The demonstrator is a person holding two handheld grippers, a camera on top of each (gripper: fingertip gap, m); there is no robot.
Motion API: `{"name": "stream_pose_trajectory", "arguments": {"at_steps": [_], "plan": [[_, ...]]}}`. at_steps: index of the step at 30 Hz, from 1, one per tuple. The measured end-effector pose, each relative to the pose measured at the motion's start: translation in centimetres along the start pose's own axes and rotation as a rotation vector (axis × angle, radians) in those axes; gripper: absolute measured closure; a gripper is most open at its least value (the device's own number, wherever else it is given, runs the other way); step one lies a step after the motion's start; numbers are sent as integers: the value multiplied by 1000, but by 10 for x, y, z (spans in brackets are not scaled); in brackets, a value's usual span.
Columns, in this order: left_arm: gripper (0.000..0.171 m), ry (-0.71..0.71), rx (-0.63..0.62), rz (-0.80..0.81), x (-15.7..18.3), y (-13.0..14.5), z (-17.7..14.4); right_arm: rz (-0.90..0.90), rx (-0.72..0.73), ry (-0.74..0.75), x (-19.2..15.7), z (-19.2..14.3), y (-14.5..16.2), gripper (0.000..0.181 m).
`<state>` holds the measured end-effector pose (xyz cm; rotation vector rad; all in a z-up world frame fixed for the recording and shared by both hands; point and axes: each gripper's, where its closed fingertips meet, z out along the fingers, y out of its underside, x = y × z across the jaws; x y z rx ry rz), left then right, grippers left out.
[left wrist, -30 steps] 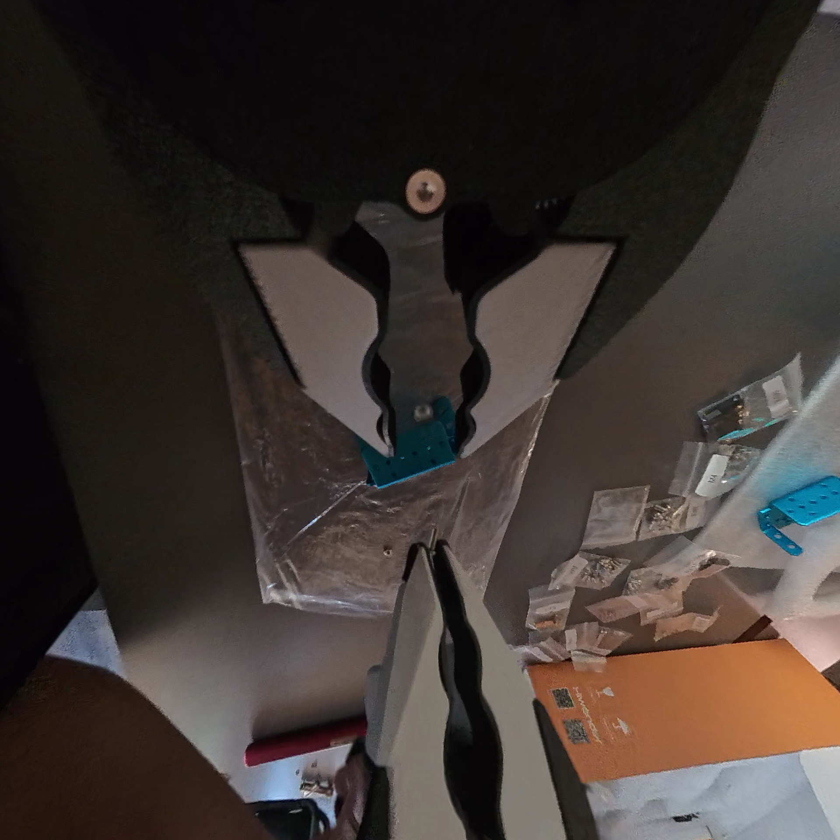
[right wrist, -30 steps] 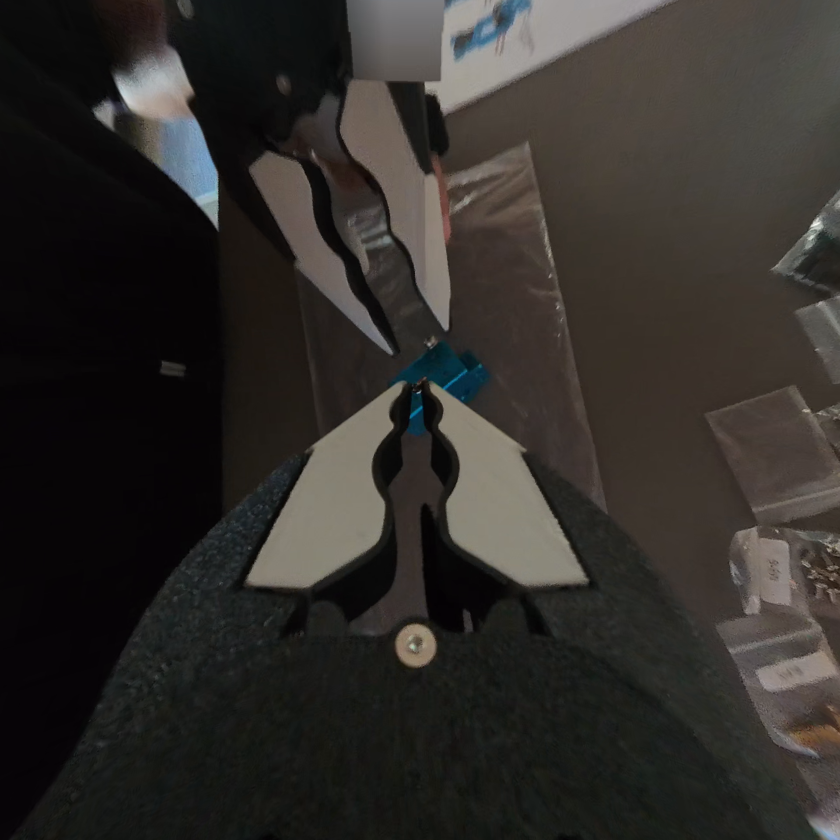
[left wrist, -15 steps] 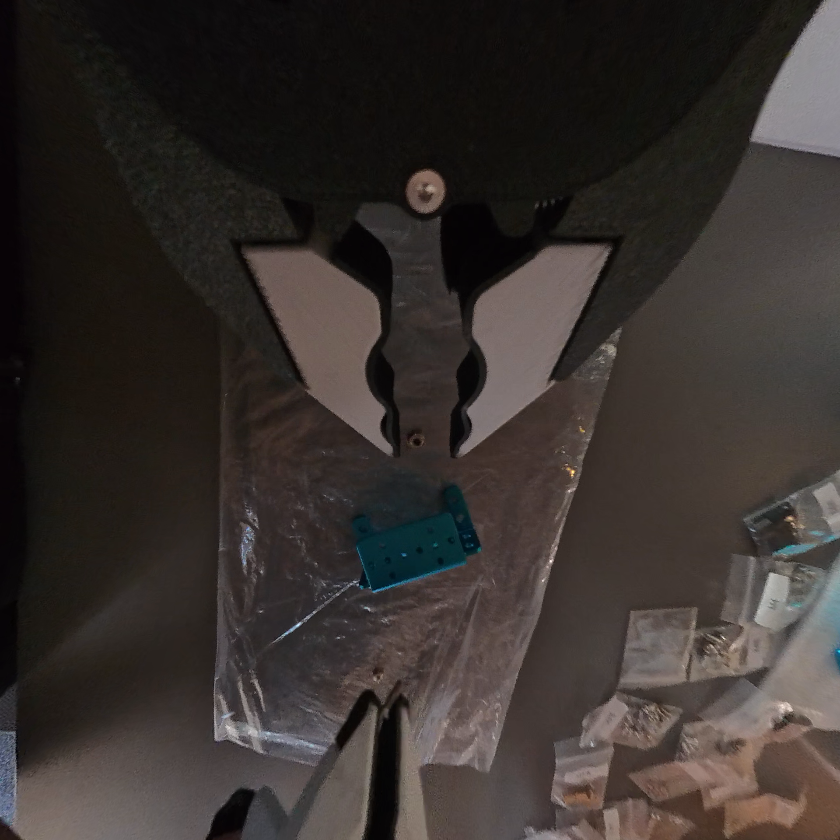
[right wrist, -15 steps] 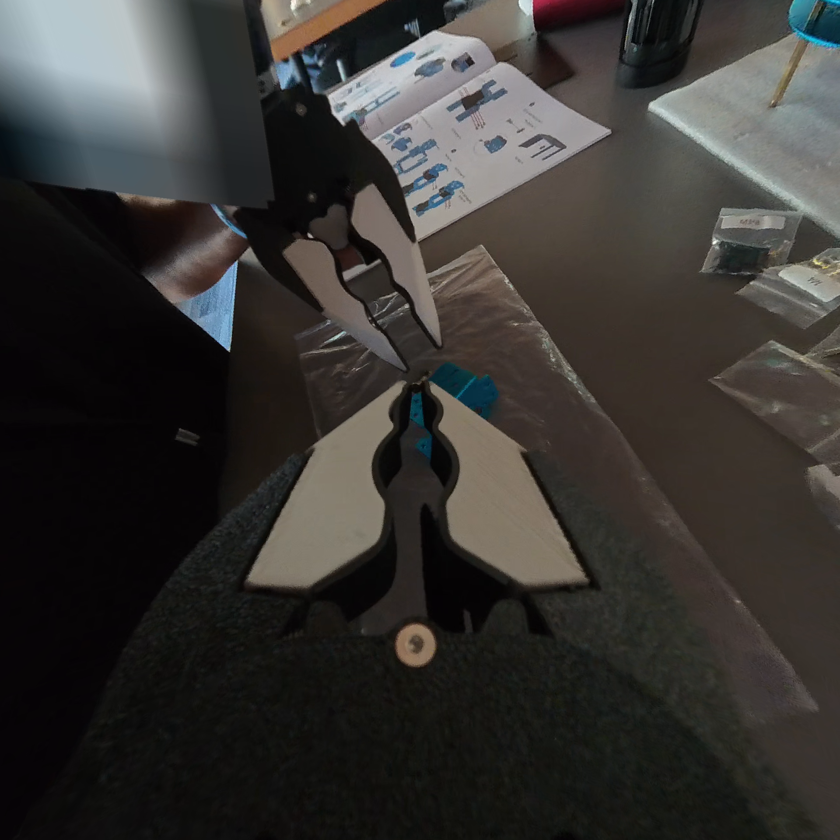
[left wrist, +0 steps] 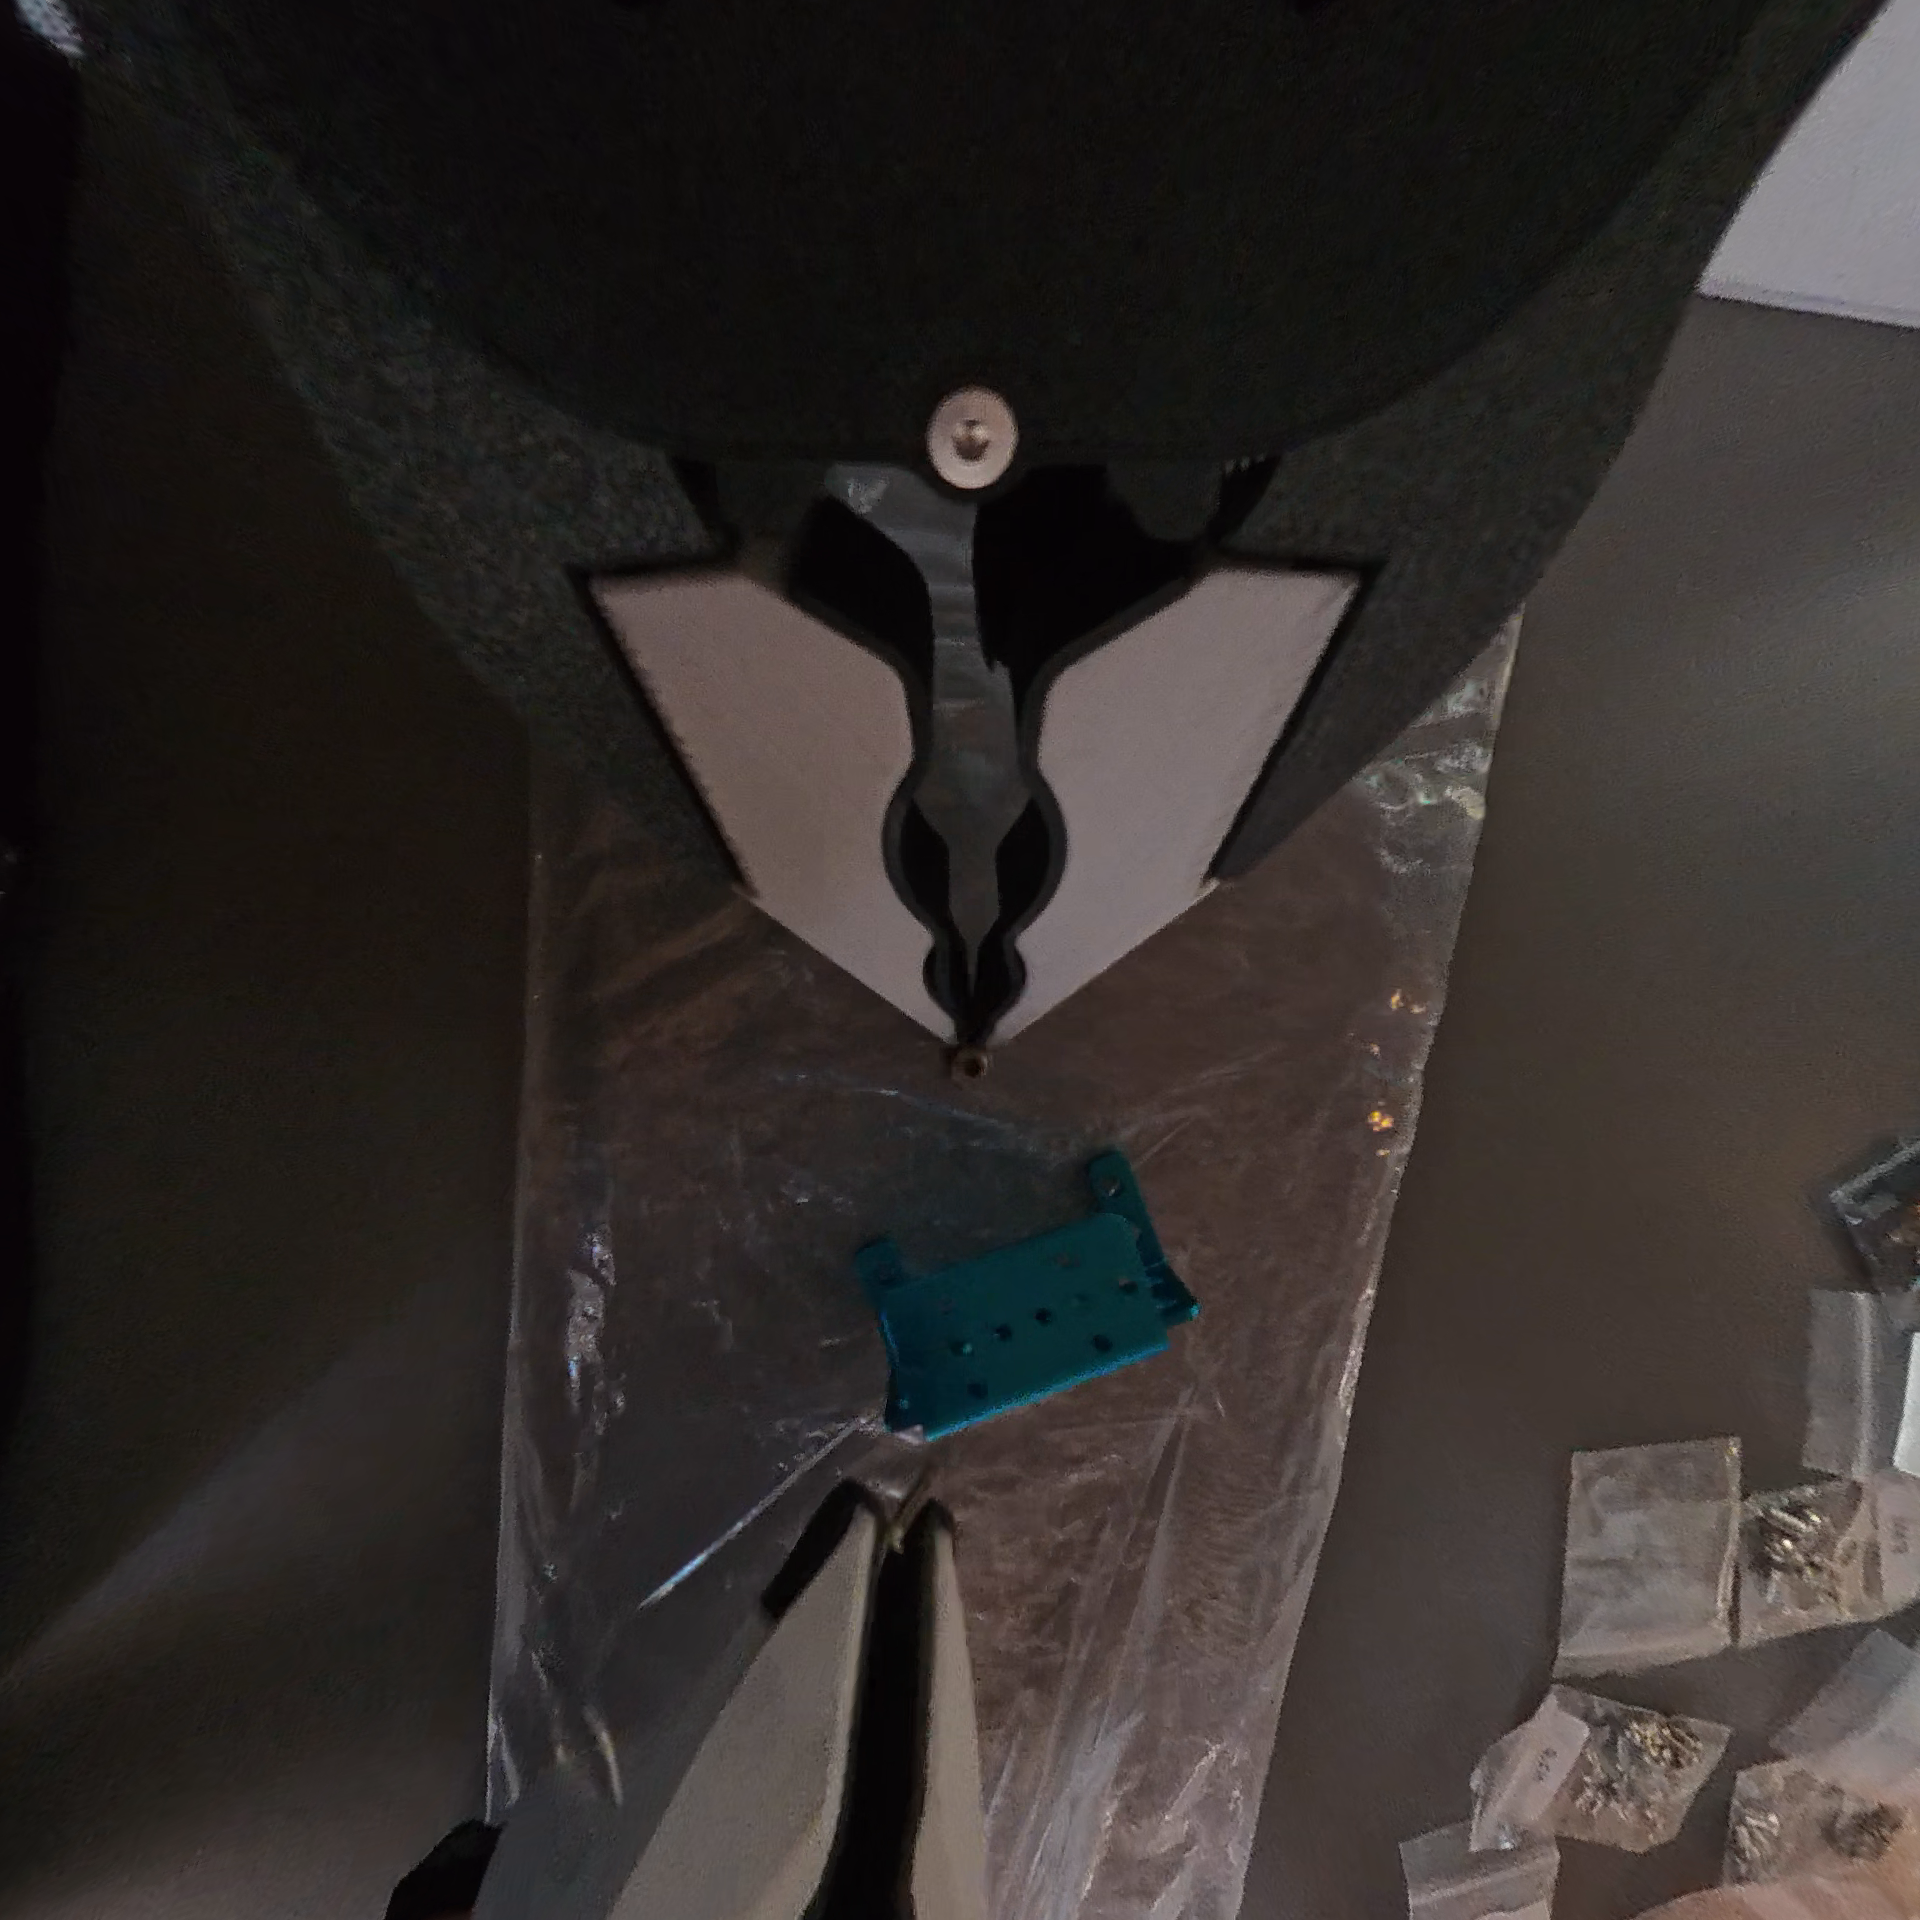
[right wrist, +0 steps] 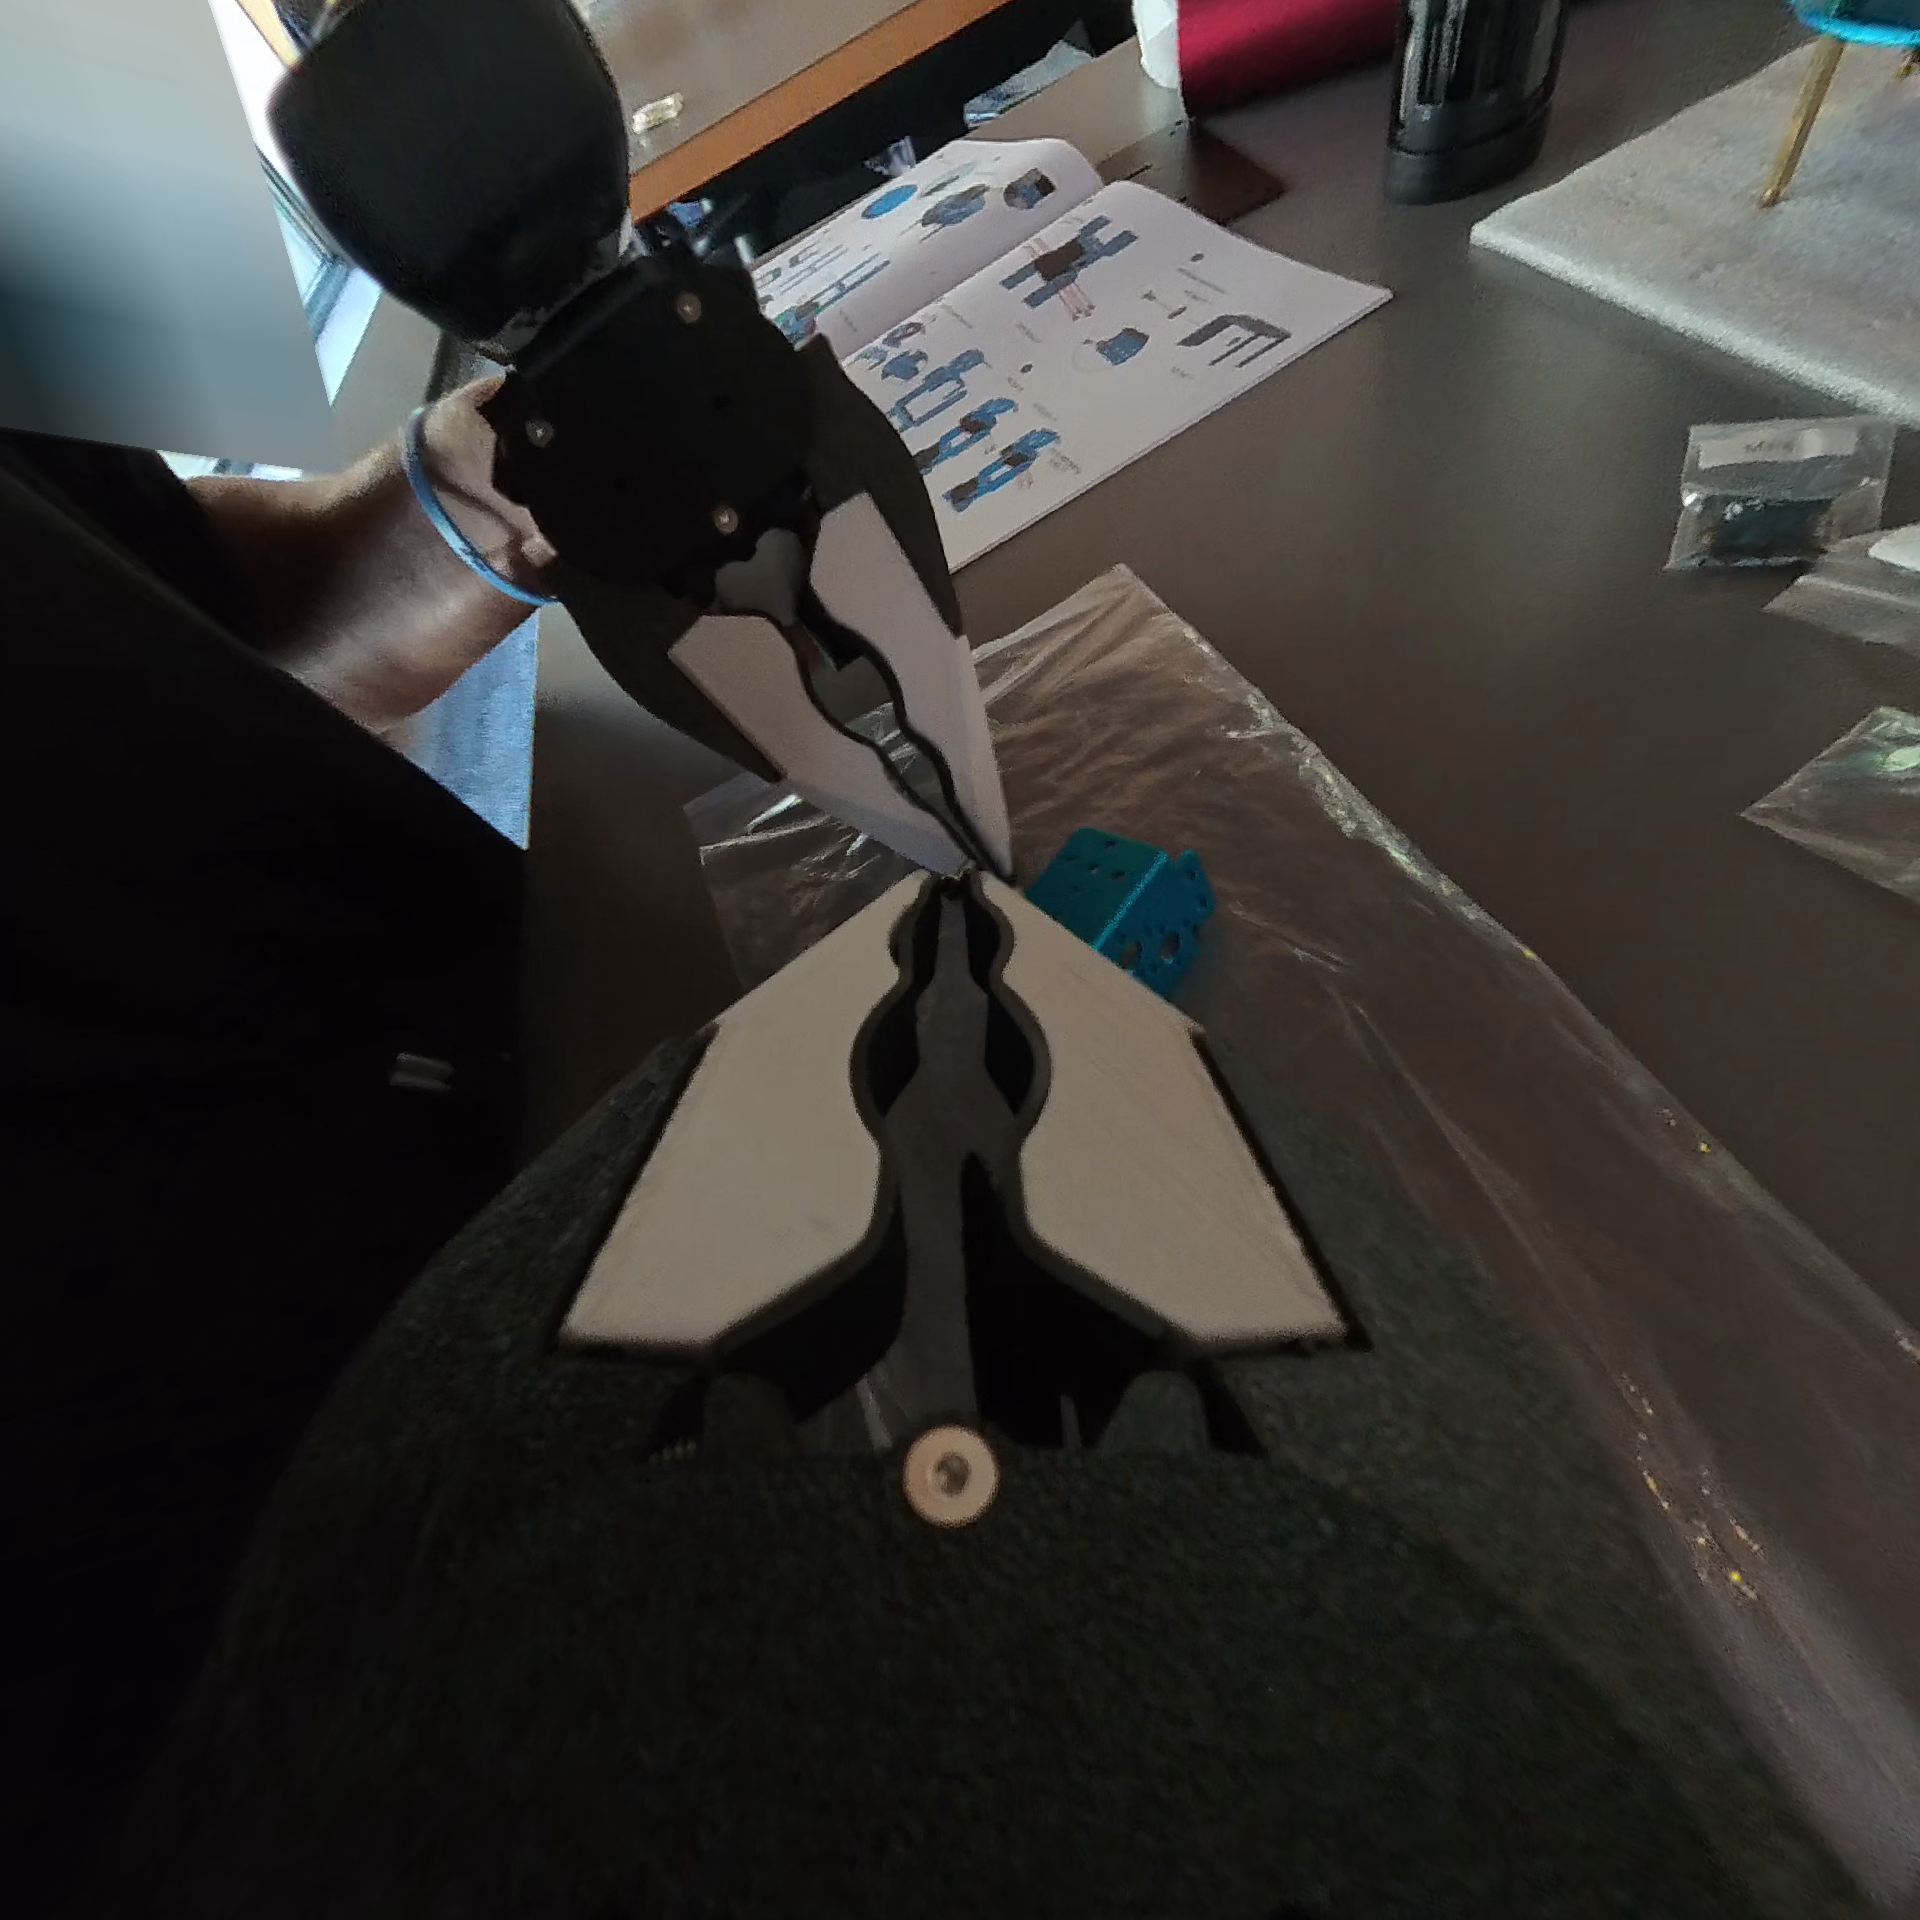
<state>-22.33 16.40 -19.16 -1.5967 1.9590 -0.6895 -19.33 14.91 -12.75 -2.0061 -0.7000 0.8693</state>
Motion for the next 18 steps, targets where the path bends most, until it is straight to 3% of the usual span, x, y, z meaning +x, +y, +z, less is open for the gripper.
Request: {"name": "stream_pose_trajectory", "arguments": {"at_steps": [6, 9, 18], "plan": [[171, -59, -1, 30, 2, -1, -3, -41, 17, 38, -8, 2, 4, 178], [149, -67, 15, -1, -2, -4, 1, -28, 18, 48, -7, -1, 9, 178], [164, 21, 4, -25, 8, -10, 8, -135, -122, 156, -5, -13, 35, 178]]}}
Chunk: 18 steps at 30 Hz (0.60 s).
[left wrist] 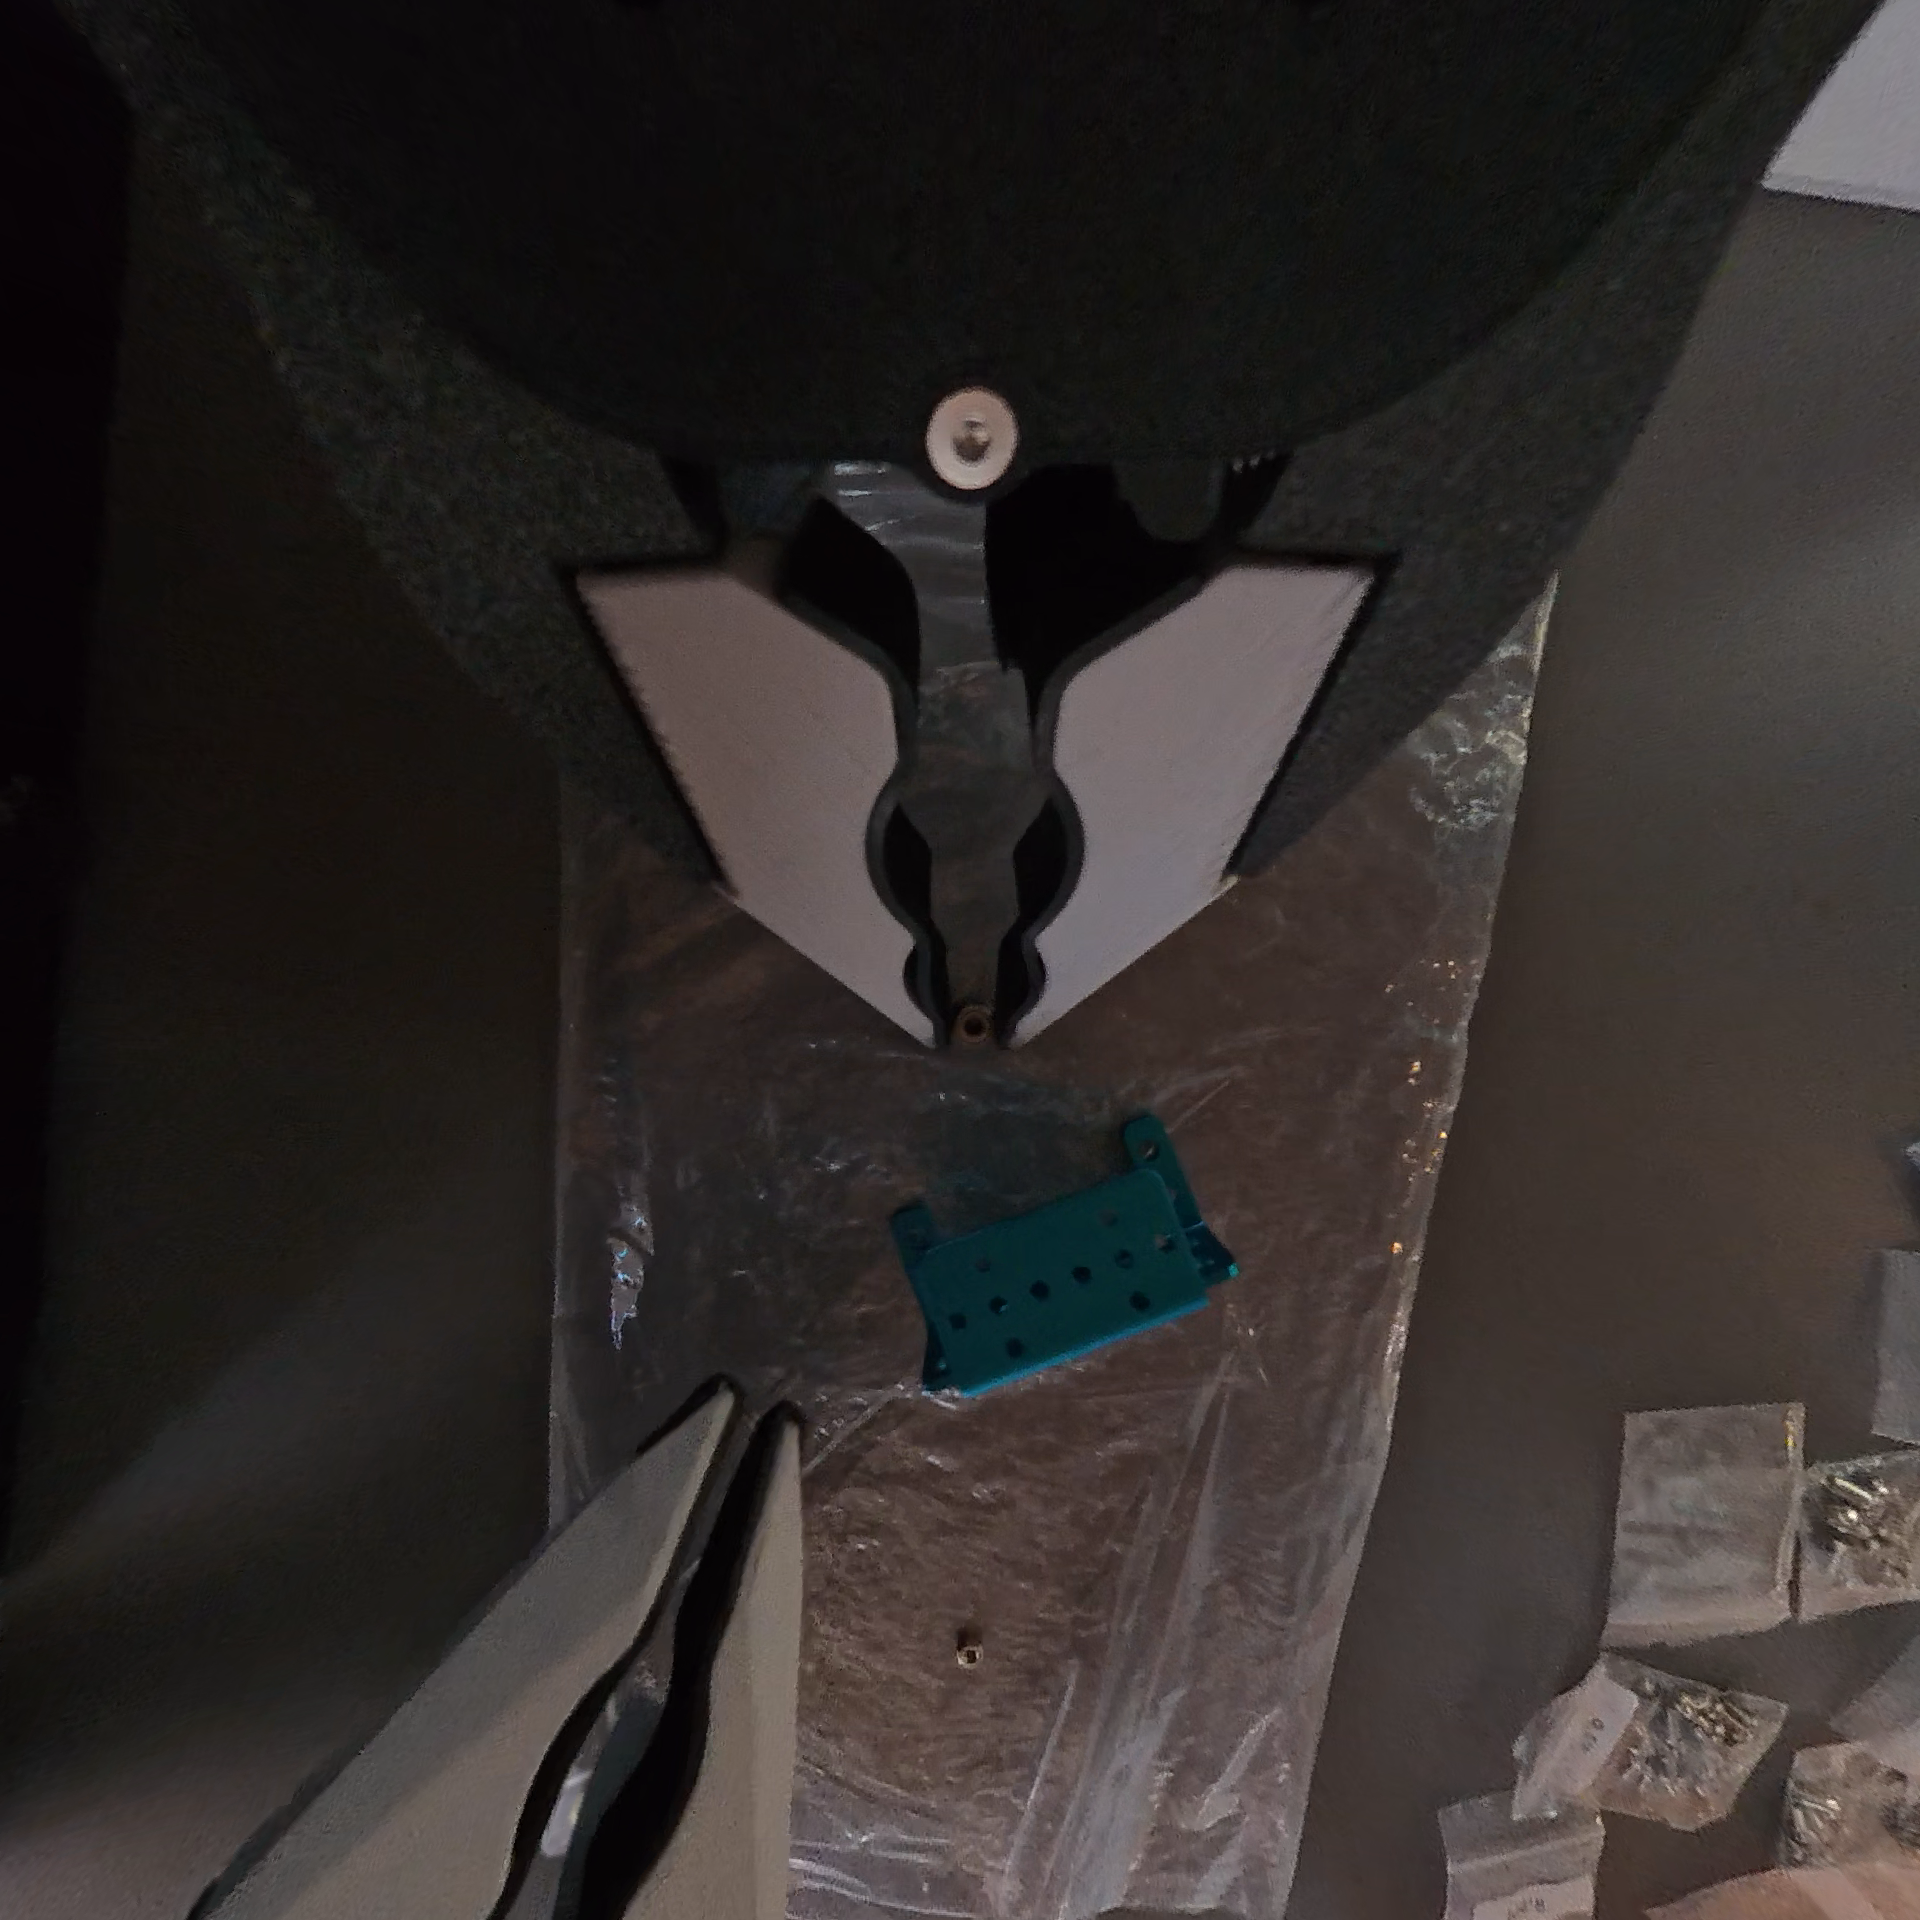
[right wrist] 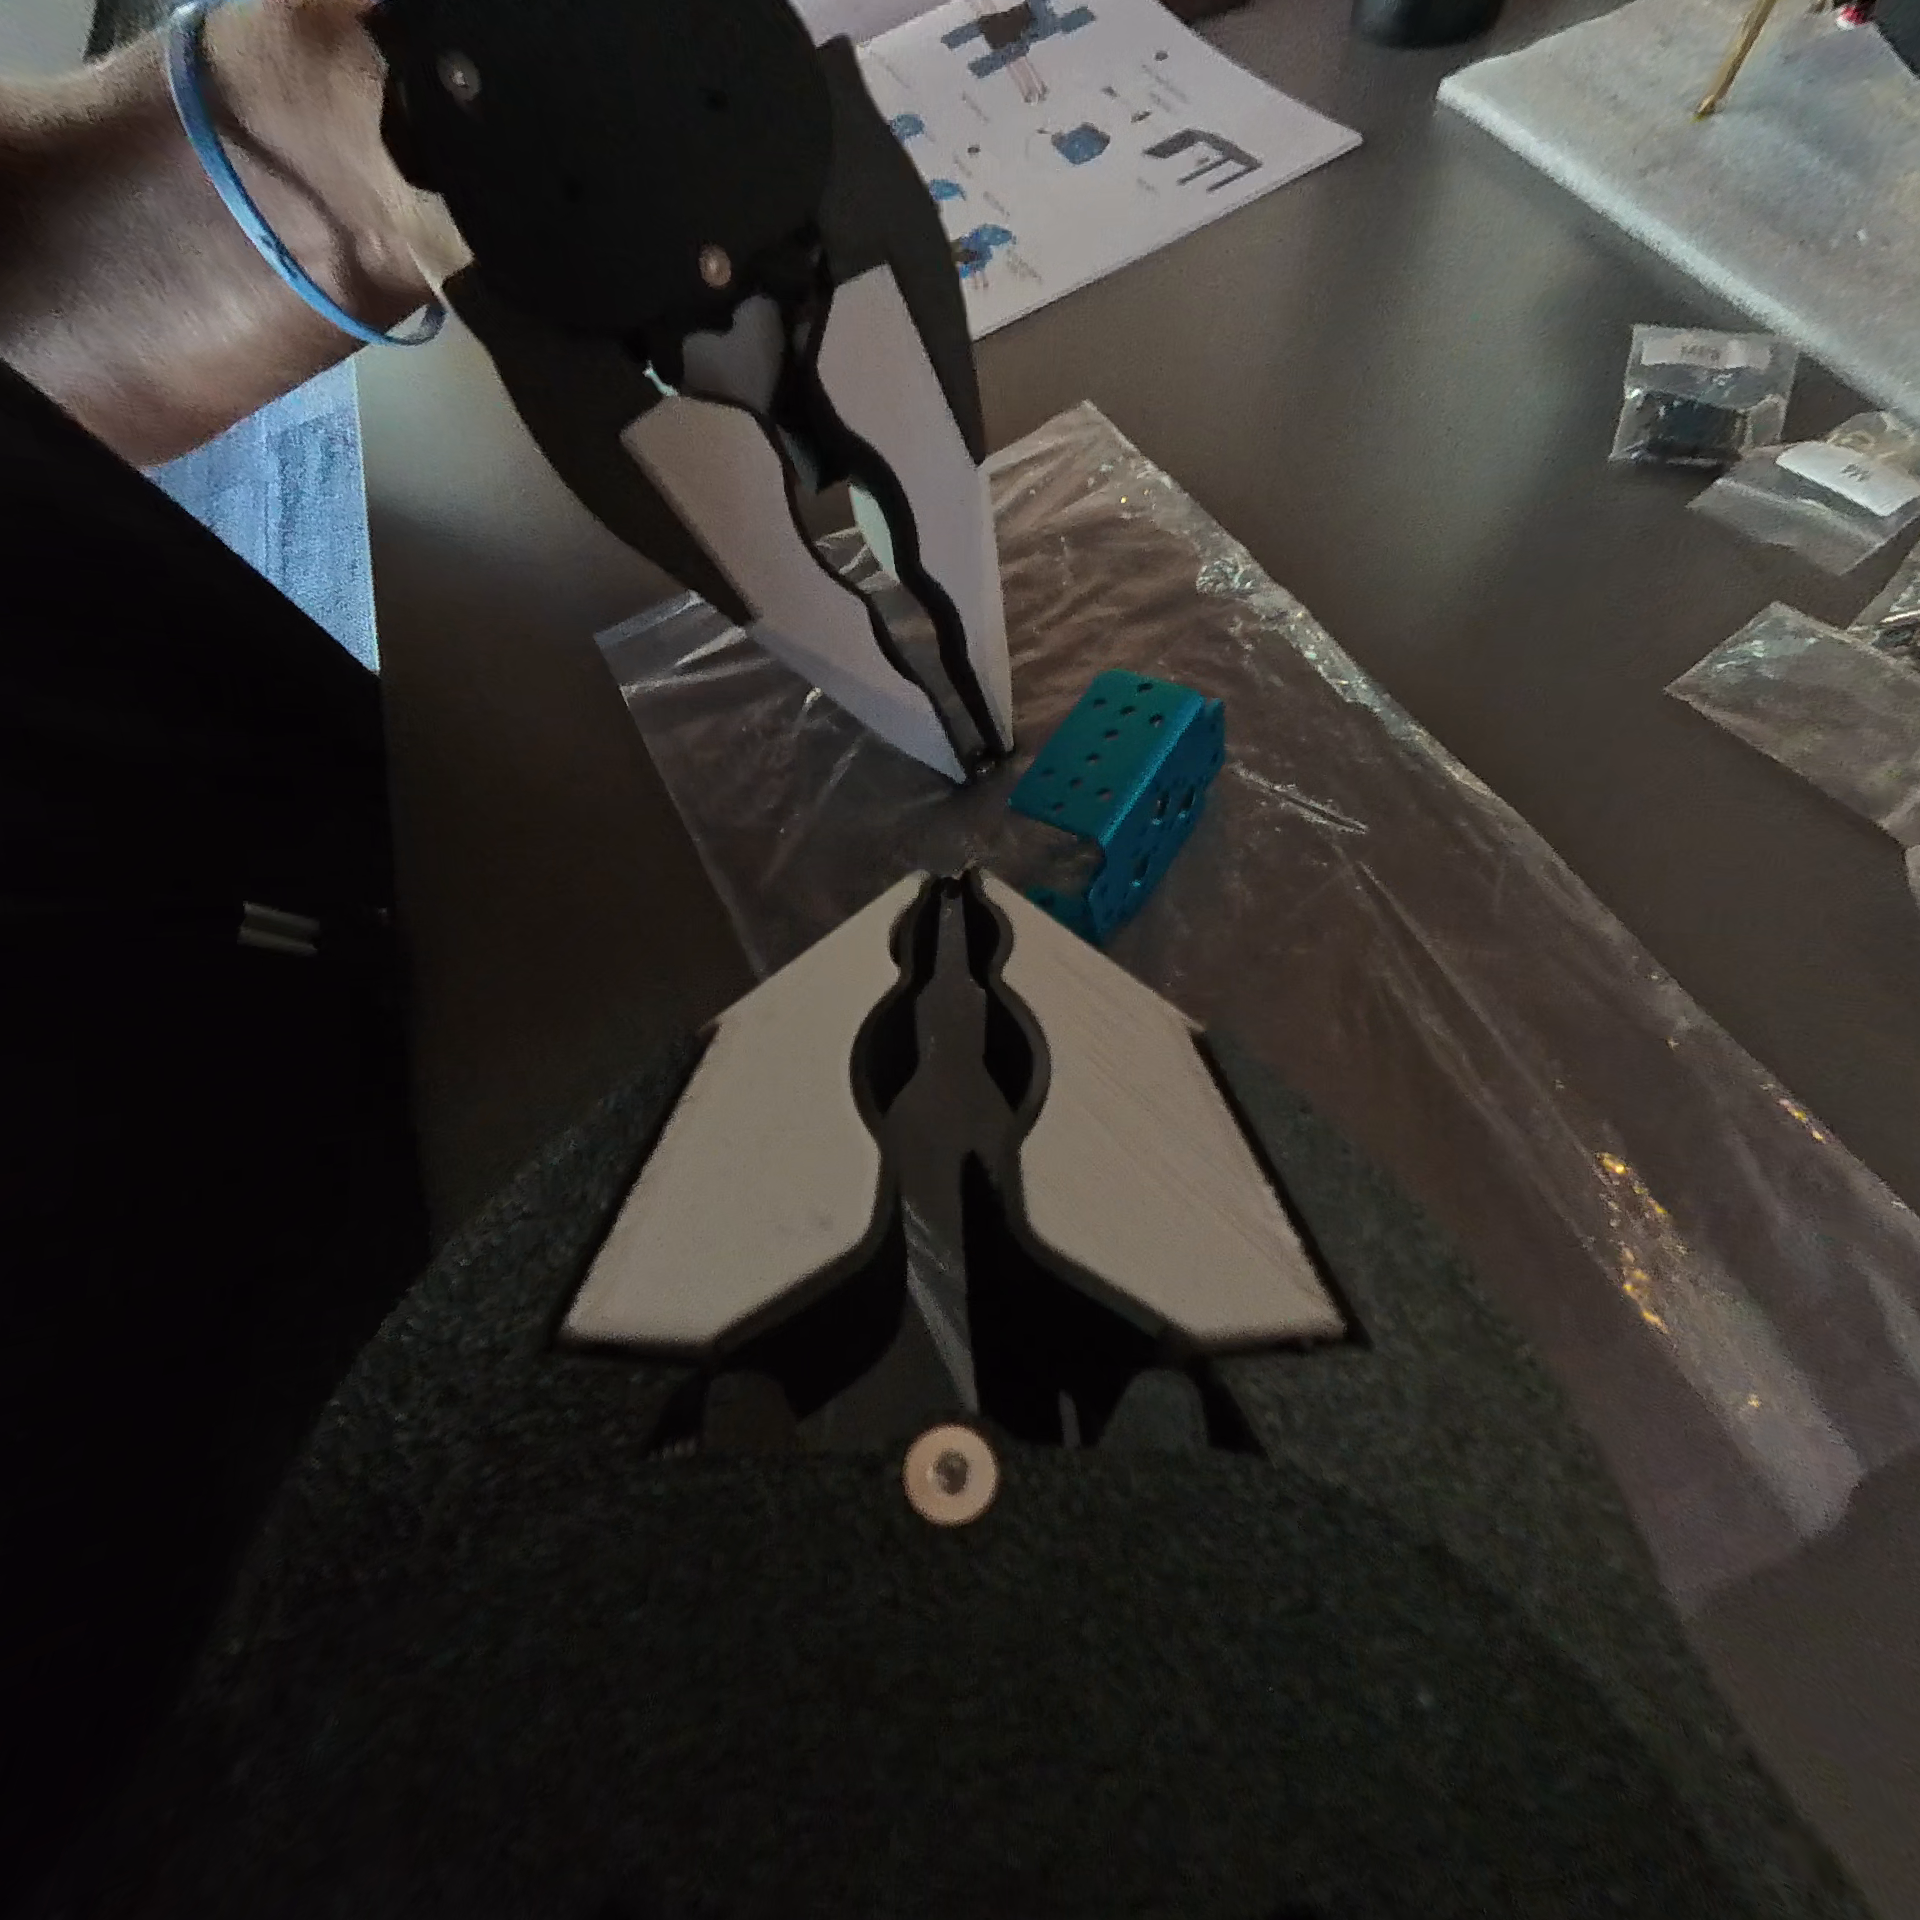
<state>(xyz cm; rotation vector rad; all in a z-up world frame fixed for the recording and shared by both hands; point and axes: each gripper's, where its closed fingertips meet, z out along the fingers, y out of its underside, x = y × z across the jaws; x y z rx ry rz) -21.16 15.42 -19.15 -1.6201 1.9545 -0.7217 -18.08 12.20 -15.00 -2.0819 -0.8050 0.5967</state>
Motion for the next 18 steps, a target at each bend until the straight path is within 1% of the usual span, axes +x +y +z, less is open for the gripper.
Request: {"name": "stream_pose_trajectory", "arguments": {"at_steps": [3, 7, 11, 15, 18], "plan": [[165, -31, -1, 48, 0, -1, 0, 31, 3, -36, -5, 3, 2, 178], [164, -107, 17, 180, 9, -4, -4, 171, 3, -81, -8, 12, -1, 178], [164, -100, 38, 203, 25, -9, -7, 281, -82, -120, -16, 30, 9, 180], [164, -100, 54, 232, 33, -10, -7, 397, -50, -211, -29, 35, 2, 178], [164, -94, 54, 245, 36, -8, -5, 428, -73, -208, -28, 38, 6, 178]]}}
